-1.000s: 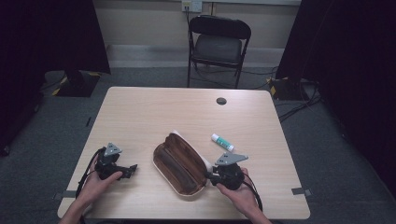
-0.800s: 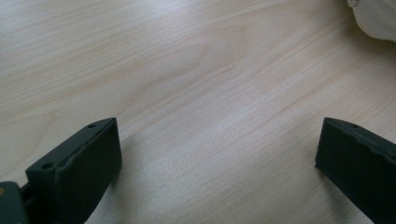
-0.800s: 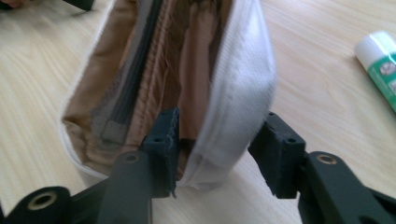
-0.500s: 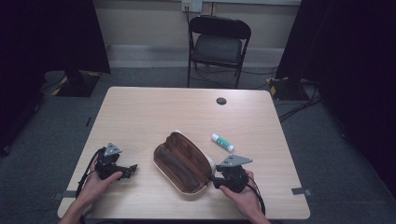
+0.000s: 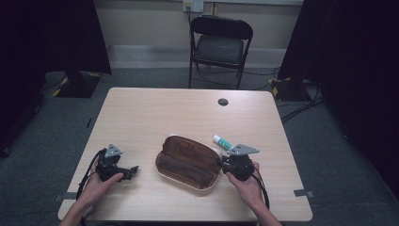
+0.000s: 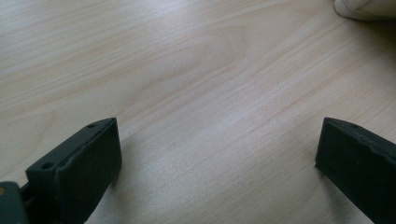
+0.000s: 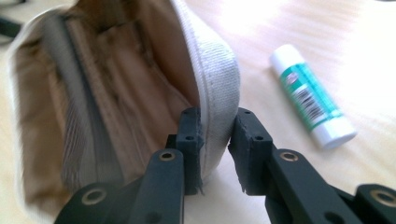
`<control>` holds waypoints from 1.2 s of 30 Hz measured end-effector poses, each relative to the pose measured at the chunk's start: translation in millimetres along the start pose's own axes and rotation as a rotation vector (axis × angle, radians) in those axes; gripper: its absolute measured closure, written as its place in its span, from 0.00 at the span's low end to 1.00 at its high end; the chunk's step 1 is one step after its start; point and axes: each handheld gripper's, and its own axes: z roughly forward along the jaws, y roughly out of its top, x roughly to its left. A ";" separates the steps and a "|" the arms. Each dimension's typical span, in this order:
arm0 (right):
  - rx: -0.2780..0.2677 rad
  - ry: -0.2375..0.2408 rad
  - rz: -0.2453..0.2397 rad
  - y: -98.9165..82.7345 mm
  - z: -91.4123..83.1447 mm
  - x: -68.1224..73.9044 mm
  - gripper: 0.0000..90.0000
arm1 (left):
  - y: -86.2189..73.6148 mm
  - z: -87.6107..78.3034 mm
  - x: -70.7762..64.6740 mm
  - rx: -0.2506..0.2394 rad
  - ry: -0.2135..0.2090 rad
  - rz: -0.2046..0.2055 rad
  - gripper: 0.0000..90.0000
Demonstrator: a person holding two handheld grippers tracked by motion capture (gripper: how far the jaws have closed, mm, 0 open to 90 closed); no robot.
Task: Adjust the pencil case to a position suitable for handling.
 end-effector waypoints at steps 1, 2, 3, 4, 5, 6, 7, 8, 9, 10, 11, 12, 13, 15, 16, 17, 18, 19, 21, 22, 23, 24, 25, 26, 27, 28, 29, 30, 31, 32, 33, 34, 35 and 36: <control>-0.003 -0.008 0.007 2.1 2.6 -2.3 0.81 | 0.0 0.0 0.0 0.000 0.000 0.000 0.00; -0.006 -0.013 0.009 4.1 5.2 -4.4 0.81 | 0.0 0.0 0.0 0.000 0.000 0.000 0.00; -0.008 -0.013 0.011 6.0 8.0 -6.2 0.81 | 0.0 0.0 0.0 0.000 0.000 0.000 0.00; -0.009 -0.016 0.010 7.8 10.8 -7.5 0.81 | 0.0 0.0 0.0 0.000 0.000 0.000 0.00; -0.006 -0.018 0.011 9.5 13.2 -8.3 0.81 | 0.0 0.0 0.0 0.000 0.000 0.000 0.00; -0.006 -0.019 0.014 11.1 15.2 -8.6 0.81 | 0.0 0.0 0.0 -0.001 0.000 0.000 0.00; -0.003 -0.023 0.016 12.8 16.8 -8.6 0.81 | 0.0 0.0 0.0 -0.001 0.000 0.000 0.00; -0.006 -0.024 0.016 14.3 18.6 -8.6 0.81 | 0.0 0.0 0.0 0.000 0.000 0.000 0.00; -0.005 -0.023 0.018 15.6 20.3 -8.4 0.81 | 0.0 0.0 0.0 0.000 0.000 0.000 0.00; -0.006 -0.022 0.013 16.7 22.3 -8.4 0.82 | 0.0 0.0 0.0 0.000 0.000 0.000 0.00; -0.006 -0.020 0.015 17.7 24.0 -8.0 0.82 | 0.0 0.0 0.0 0.000 0.000 0.000 0.00; -0.006 -0.020 0.016 18.6 25.7 -7.5 0.81 | 0.0 0.0 0.0 0.000 0.000 0.000 0.00; -0.012 -0.018 0.011 19.2 27.6 -7.5 0.81 | 0.0 0.1 -0.1 -0.001 -0.001 -0.003 0.00; -0.010 -0.008 0.019 20.4 30.7 -6.3 0.81 | 0.0 0.2 -0.1 -0.001 -0.001 -0.003 0.00; -0.005 -0.009 0.016 21.6 31.6 -5.0 0.81 | 0.0 0.1 -0.1 -0.001 -0.001 -0.002 0.00; -0.004 -0.012 0.013 22.7 32.8 -4.2 0.80 | 0.0 0.2 -0.1 -0.001 -0.001 -0.003 0.00; -0.005 -0.008 0.012 23.7 34.3 -3.5 0.80 | 0.0 0.2 0.0 -0.001 -0.001 -0.002 0.00; -0.005 -0.003 0.017 24.5 35.5 -2.4 0.80 | 0.1 0.2 0.0 -0.001 -0.002 -0.002 0.00; -0.005 0.006 0.001 26.1 38.2 0.3 0.79 | 0.0 0.2 0.0 -0.001 -0.002 -0.001 0.00; -0.007 0.011 -0.011 26.6 39.1 1.4 0.79 | 0.0 0.2 0.0 -0.001 -0.002 -0.002 0.00; -0.005 0.015 -0.010 26.7 39.8 2.1 0.79 | 0.0 0.3 0.0 -0.001 -0.002 -0.002 0.00; -0.008 0.018 -0.003 27.2 41.1 2.3 0.79 | 0.0 0.2 0.0 -0.001 -0.002 -0.001 0.00; -0.008 0.021 -0.001 27.9 42.2 2.4 0.79 | 0.0 0.2 0.0 -0.001 -0.002 -0.002 0.00; -0.007 0.024 0.003 28.7 43.5 3.0 0.79 | 0.0 0.2 0.0 -0.001 -0.002 -0.002 0.00; -0.008 0.031 0.000 29.5 44.7 3.9 0.78 | 0.0 0.2 0.0 -0.001 -0.002 -0.002 0.00; -0.009 0.034 -0.005 30.4 45.9 5.0 0.78 | 0.0 0.2 0.0 0.000 -0.002 -0.001 0.00; -0.009 0.033 -0.005 31.0 46.9 6.3 0.77 | 0.1 0.2 0.0 0.000 -0.002 -0.001 0.00; -0.013 0.037 -0.008 31.4 48.2 7.5 0.76 | 0.0 0.2 0.0 0.000 -0.002 -0.001 0.00; -0.014 0.040 -0.012 31.8 48.9 8.7 0.75 | 0.0 0.2 0.0 0.000 -0.002 -0.001 0.00; -0.018 0.044 -0.015 32.0 50.1 9.3 0.73 | 0.0 0.2 0.0 0.000 -0.002 -0.001 0.00; -0.018 0.042 -0.018 32.3 51.0 10.0 0.71 | 0.1 0.2 0.0 0.000 -0.002 -0.001 0.00; -0.020 0.049 -0.025 32.5 51.7 10.1 0.70 | 0.1 0.2 0.0 0.000 -0.001 -0.001 0.00; -0.025 0.050 -0.020 32.5 52.0 9.7 0.68 | 0.1 0.2 0.0 0.000 -0.002 -0.001 0.00; -0.026 0.052 -0.014 32.3 52.4 9.0 0.66 | 0.0 0.2 0.0 -0.001 -0.002 -0.002 0.00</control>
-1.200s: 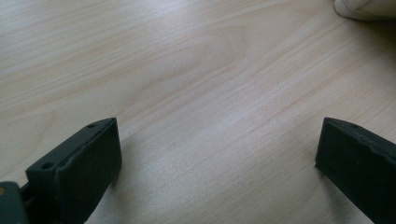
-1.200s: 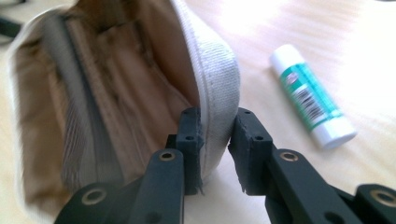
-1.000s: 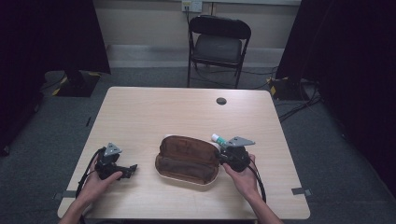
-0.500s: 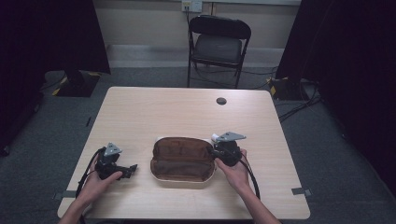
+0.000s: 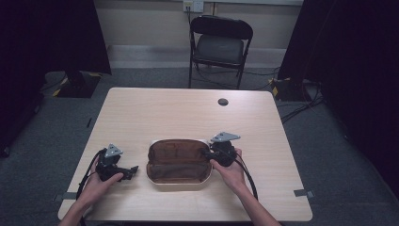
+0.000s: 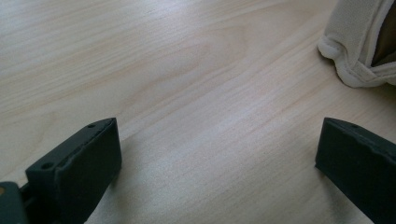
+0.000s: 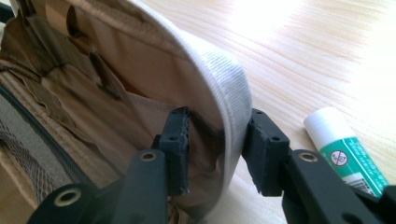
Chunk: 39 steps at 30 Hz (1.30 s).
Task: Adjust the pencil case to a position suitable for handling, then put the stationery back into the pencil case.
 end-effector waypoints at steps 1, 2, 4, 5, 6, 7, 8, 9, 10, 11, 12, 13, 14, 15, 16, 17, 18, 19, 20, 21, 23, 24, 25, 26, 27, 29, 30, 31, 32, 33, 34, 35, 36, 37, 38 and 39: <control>0.000 -0.001 0.005 -0.2 0.1 -0.6 0.64 | 0.0 -0.1 0.0 0.000 0.000 0.000 0.00; -0.003 0.002 0.004 -0.4 -0.4 -0.9 0.62 | 0.0 0.0 0.0 0.000 0.000 0.000 0.00; -0.008 0.005 0.010 -0.8 -3.8 -1.1 0.58 | 0.0 0.0 0.0 0.000 0.000 0.000 0.00; -0.012 0.009 0.017 -0.8 -6.0 -1.7 0.55 | 0.0 0.0 0.0 0.000 0.000 0.000 0.00; -0.014 0.010 0.028 -0.6 -8.2 -2.0 0.51 | 0.0 0.0 0.0 0.000 0.000 0.000 0.00; -0.018 0.006 0.030 -0.4 -10.1 -2.4 0.46 | 0.0 0.0 0.0 0.000 0.000 0.000 0.00; -0.017 0.002 0.033 -0.3 -12.2 -2.5 0.43 | 0.0 -0.1 -0.1 0.000 0.000 0.000 0.00; -0.019 0.003 0.034 -0.5 -14.7 -2.8 0.43 | -0.1 -0.1 -0.1 0.000 0.000 0.000 0.00; -0.021 0.012 0.034 -0.9 -17.4 -3.3 0.42 | -0.1 -0.3 -0.1 0.001 0.001 0.002 0.00; -0.022 0.017 0.036 -1.7 -20.3 -3.9 0.41 | -0.2 -0.6 0.2 0.004 0.001 0.006 0.00; -0.022 0.019 0.036 -2.6 -23.6 -4.7 0.41 | -0.2 -0.7 0.3 0.005 0.000 0.007 0.00; -0.025 0.025 0.034 -3.8 -27.2 -5.5 0.40 | -0.2 -0.7 0.3 0.005 0.000 0.007 0.00; -0.030 0.026 0.031 -5.2 -31.1 -6.5 0.40 | -0.2 -0.7 0.3 0.005 0.001 0.007 0.00; -0.031 0.022 0.032 -6.8 -35.2 -7.3 0.40 | -0.2 -0.7 0.3 0.005 0.001 0.007 0.00; -0.036 0.015 0.030 -8.4 -40.4 -7.7 0.40 | -0.2 -0.6 0.2 0.004 0.001 0.006 0.00; -0.048 0.010 0.026 -10.1 -45.7 -8.5 0.40 | -0.2 -0.7 0.3 0.005 0.000 0.007 0.00; -0.052 0.011 0.032 -11.7 -50.7 -10.0 0.40 | -0.2 -0.7 0.3 0.005 0.000 0.007 0.00; -0.058 0.014 0.039 -13.5 -55.4 -12.3 0.41 | -0.2 -0.7 0.3 0.004 0.000 0.006 0.00; -0.060 0.011 0.045 -15.4 -59.6 -14.7 0.41 | -0.2 -0.7 0.3 0.005 0.000 0.006 0.00; -0.060 0.002 0.042 -17.4 -62.7 -17.8 0.41 | -0.2 -0.7 0.3 0.005 0.000 0.007 0.00; -0.053 -0.018 0.047 -22.0 -66.2 -27.1 0.41 | -0.2 -0.7 0.3 0.005 0.000 0.007 0.00; -0.050 -0.023 0.062 -24.0 -66.6 -32.4 0.41 | -0.2 -0.7 0.3 0.005 0.000 0.007 0.00; -0.045 -0.034 0.070 -25.8 -66.4 -38.2 0.41 | -0.2 -0.7 0.3 0.005 0.000 0.007 0.00; -0.042 -0.047 0.075 -27.3 -65.5 -43.5 0.41 | -0.2 -0.7 0.3 0.005 0.000 0.007 0.00; -0.035 -0.053 0.075 -28.6 -64.3 -48.9 0.41 | -0.2 -0.6 0.2 0.004 0.000 0.006 0.00; -0.019 -0.067 0.076 -30.3 -60.3 -57.3 0.40 | -0.2 -0.7 0.3 0.005 0.000 0.007 0.00; -0.009 -0.076 0.075 -30.9 -57.7 -61.0 0.39 | -0.2 -0.7 0.3 0.005 0.000 0.007 0.00; -0.001 -0.079 0.075 -31.6 -55.1 -64.3 0.39 | -0.2 -0.7 0.3 0.005 0.000 0.007 0.00; 0.007 -0.075 0.075 -31.9 -52.2 -67.4 0.38 | -0.2 -0.7 0.3 0.005 0.000 0.007 0.00; 0.015 -0.081 0.067 -32.1 -49.5 -69.7 0.38 | -0.2 -0.7 0.4 0.005 0.000 0.007 0.00; 0.019 -0.083 0.056 -32.0 -46.7 -71.1 0.38 | -0.2 -0.6 0.3 0.004 0.000 0.006 0.00; 0.032 -0.076 0.059 -31.5 -44.0 -72.8 0.38 | -0.2 -0.7 0.3 0.005 0.001 0.007 0.00; 0.044 -0.080 0.055 -30.8 -41.5 -74.3 0.37 | -0.2 -0.7 0.3 0.005 0.001 0.007 0.00; 0.041 -0.072 0.051 -30.0 -39.4 -76.0 0.38 | -0.2 -0.7 0.3 0.005 0.001 0.007 0.00; 0.036 -0.068 0.061 -28.9 -38.0 -77.3 0.38 | -0.2 -0.7 0.3 0.005 0.000 0.007 0.00; 0.034 -0.062 0.066 -27.3 -36.6 -77.3 0.40 | -0.2 -0.7 0.4 0.005 0.000 0.007 0.00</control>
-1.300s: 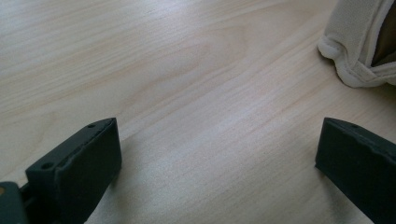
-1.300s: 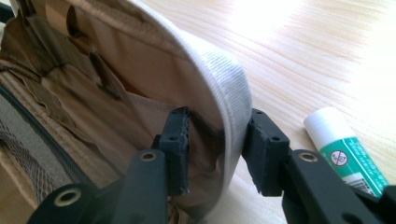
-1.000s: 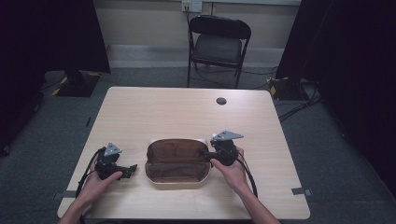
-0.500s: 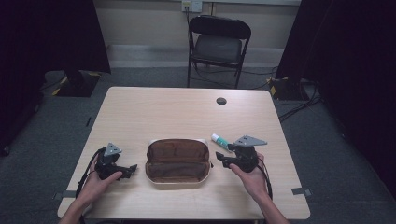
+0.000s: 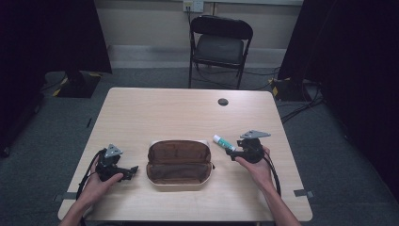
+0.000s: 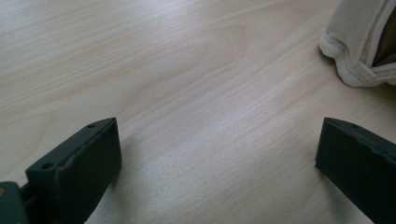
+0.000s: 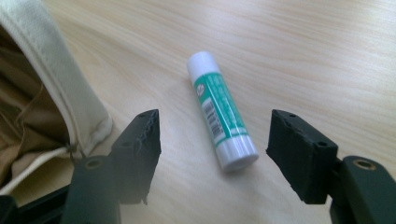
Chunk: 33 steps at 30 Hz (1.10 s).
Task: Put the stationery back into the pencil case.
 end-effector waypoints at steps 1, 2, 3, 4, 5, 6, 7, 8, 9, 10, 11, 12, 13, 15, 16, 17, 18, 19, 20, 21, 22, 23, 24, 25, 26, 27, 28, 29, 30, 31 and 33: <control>-0.002 0.005 -0.017 1.7 2.1 0.3 0.41 | 0.0 0.0 0.0 0.000 0.000 0.000 0.00; 0.003 0.003 -0.029 3.2 4.6 1.5 0.43 | 0.0 0.0 0.0 0.000 0.000 -0.001 0.00; 0.010 0.005 -0.036 4.5 7.7 2.2 0.44 | 0.0 0.0 0.0 0.000 -0.001 -0.001 0.00; 0.014 0.008 -0.041 5.5 11.1 2.3 0.46 | 0.0 0.0 0.0 -0.001 -0.001 -0.001 0.00; 0.015 0.017 -0.043 5.9 14.6 2.2 0.48 | 0.0 0.0 0.0 -0.001 -0.001 -0.001 0.00; 0.015 0.019 -0.043 6.0 18.0 1.9 0.50 | 0.0 0.0 0.0 -0.001 -0.001 -0.001 0.00; 0.021 0.018 -0.041 5.8 21.4 1.6 0.51 | 0.0 0.0 -0.1 -0.001 -0.001 -0.001 0.00; 0.027 0.009 -0.050 5.9 24.8 1.2 0.52 | 0.0 0.0 0.0 -0.001 -0.001 -0.001 0.00; 0.030 0.003 -0.056 5.8 27.6 0.6 0.54 | 0.0 0.0 -0.1 -0.001 -0.001 -0.001 0.00; 0.031 0.002 -0.056 5.6 30.1 -0.9 0.55 | 0.0 0.0 0.0 -0.001 0.000 -0.001 0.00; 0.023 -0.010 -0.053 5.0 32.2 -2.6 0.55 | 0.0 0.0 0.0 -0.001 0.000 -0.001 0.00; 0.017 -0.011 -0.037 4.0 33.5 -3.9 0.57 | 0.0 0.0 0.0 0.000 0.000 -0.001 0.00; 0.016 -0.014 -0.031 2.6 34.3 -4.7 0.58 | 0.0 0.0 0.0 0.000 0.000 -0.001 0.00; 0.020 -0.017 -0.037 0.6 36.9 -4.8 0.60 | 0.0 0.0 0.0 0.000 0.000 0.000 0.00; 0.023 -0.015 -0.036 0.1 37.7 -4.5 0.61 | 0.0 0.0 0.0 0.000 0.000 0.000 0.00; 0.021 -0.016 -0.036 -0.1 38.5 -4.4 0.63 | 0.0 0.0 0.0 0.000 0.000 0.000 0.00; 0.023 -0.019 -0.032 0.1 39.1 -4.1 0.66 | 0.0 0.0 0.0 0.000 0.000 0.000 0.00; 0.023 -0.021 -0.035 0.1 39.8 -4.4 0.68 | 0.0 0.0 0.0 0.000 -0.001 -0.001 0.00; 0.026 -0.024 -0.030 -0.1 40.7 -4.8 0.70 | 0.0 0.0 0.0 0.000 -0.001 0.000 0.00; 0.029 -0.022 -0.036 -0.8 41.7 -5.4 0.70 | 0.0 0.0 0.0 0.000 -0.001 0.000 0.00; 0.036 -0.022 -0.033 -1.2 42.0 -5.5 0.72 | 0.0 0.0 0.0 0.000 0.000 0.000 0.00; 0.041 -0.019 -0.038 -1.5 41.9 -5.7 0.72 | 0.0 0.0 0.0 0.000 0.000 0.000 0.00; 0.045 -0.022 -0.037 -1.7 41.7 -5.0 0.73 | 0.0 0.0 0.0 0.000 0.000 0.000 0.00; 0.050 -0.029 -0.039 -1.8 41.5 -4.6 0.73 | 0.0 0.0 -0.1 0.000 0.000 0.000 0.00; 0.047 -0.029 -0.041 -2.1 41.5 -4.7 0.72 | 0.0 0.0 -0.1 0.000 0.000 -0.001 0.00; 0.051 -0.029 -0.035 -2.6 41.3 -4.5 0.72 | -0.1 0.0 -0.1 0.000 0.000 -0.001 0.00; 0.055 -0.029 -0.043 -3.0 41.6 -4.6 0.70 | -0.1 -0.1 -0.2 -0.001 0.001 0.000 0.00; 0.058 -0.032 -0.040 -3.5 42.0 -4.4 0.70 | -0.1 -0.2 -0.2 0.000 0.001 -0.001 0.00; 0.062 -0.032 -0.039 -3.9 42.5 -4.1 0.70 | -0.1 -0.2 -0.3 0.000 0.001 -0.001 0.00; 0.067 -0.035 -0.047 -4.2 43.0 -4.0 0.70 | -0.2 -0.2 -0.3 0.000 0.001 -0.001 0.00; 0.073 -0.036 -0.047 -4.7 44.7 -3.7 0.70 | -0.2 -0.2 -0.3 0.000 0.001 -0.001 0.00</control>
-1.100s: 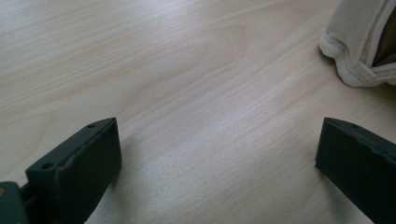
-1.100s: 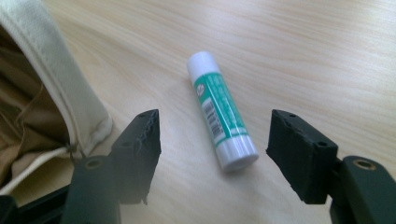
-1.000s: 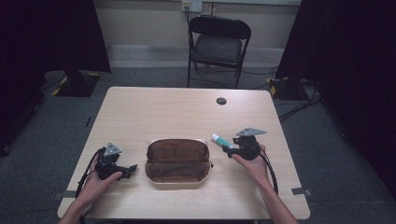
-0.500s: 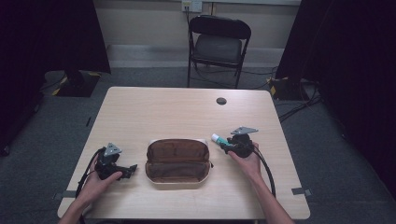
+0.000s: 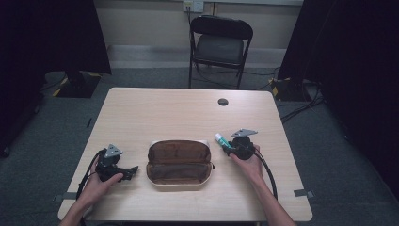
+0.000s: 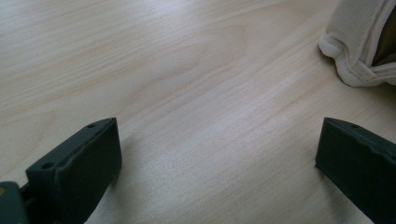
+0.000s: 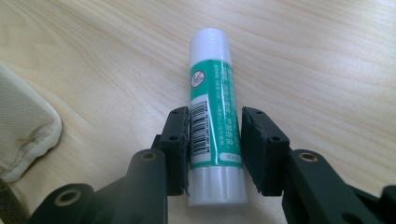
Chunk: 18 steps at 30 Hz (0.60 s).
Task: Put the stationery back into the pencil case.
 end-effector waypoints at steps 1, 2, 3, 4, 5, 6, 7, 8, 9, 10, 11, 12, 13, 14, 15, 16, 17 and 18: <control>-0.005 -0.003 0.000 -0.4 0.5 0.4 0.70 | 0.0 0.0 0.0 0.000 0.000 0.000 0.00; -0.004 -0.008 -0.005 -0.1 0.7 0.9 0.71 | 0.0 0.0 0.0 0.000 0.000 0.000 0.00; -0.002 -0.010 -0.006 0.0 0.7 1.6 0.71 | 0.0 0.0 0.0 0.000 0.000 0.000 0.00; -0.004 -0.013 -0.005 -0.2 0.6 1.7 0.72 | 0.0 0.0 0.0 0.000 0.000 0.000 0.00; -0.005 -0.013 -0.005 -0.6 0.4 1.9 0.73 | 0.0 0.0 -0.1 0.000 0.000 0.000 0.00; -0.004 -0.015 -0.011 -0.8 0.0 2.4 0.73 | 0.0 -0.1 -0.1 0.000 0.000 0.000 0.00; -0.005 -0.019 -0.015 -0.8 0.0 3.0 0.73 | -0.1 -0.1 -0.2 -0.001 0.000 -0.001 0.00; -0.001 -0.023 -0.007 -0.6 -0.4 3.6 0.73 | -0.2 -0.2 -0.3 -0.001 0.000 -0.002 0.00; 0.003 -0.026 0.003 -0.4 -0.7 4.3 0.74 | -0.2 -0.2 -0.3 -0.001 0.000 -0.002 0.00; 0.006 -0.027 0.006 -0.3 -1.0 4.7 0.74 | -0.2 -0.2 -0.3 -0.001 0.000 -0.002 0.00; 0.008 -0.028 0.009 -0.2 -1.3 4.8 0.74 | -0.2 -0.1 -0.3 -0.001 0.000 -0.002 0.00; 0.009 -0.027 0.013 -0.4 -1.8 4.5 0.74 | -0.2 -0.1 -0.3 -0.002 0.000 -0.002 0.00; 0.009 -0.020 0.020 -0.6 -2.1 3.8 0.74 | -0.2 -0.1 -0.2 -0.001 0.000 -0.002 0.00; 0.011 -0.016 0.029 -0.6 -2.6 3.0 0.74 | -0.2 -0.2 -0.2 -0.001 0.000 -0.002 0.00; 0.012 -0.008 0.035 -0.9 -3.3 2.1 0.74 | -0.2 -0.1 -0.2 -0.001 -0.001 -0.002 0.00; 0.007 0.000 0.040 -0.9 -3.8 1.1 0.74 | -0.1 -0.1 -0.2 -0.001 -0.001 -0.001 0.00; 0.004 0.003 0.047 -0.6 -4.6 0.7 0.74 | -0.1 -0.1 -0.2 -0.001 -0.001 -0.002 0.00; 0.001 0.006 0.052 -0.3 -5.6 0.4 0.74 | -0.1 -0.1 -0.2 -0.001 -0.001 -0.001 0.00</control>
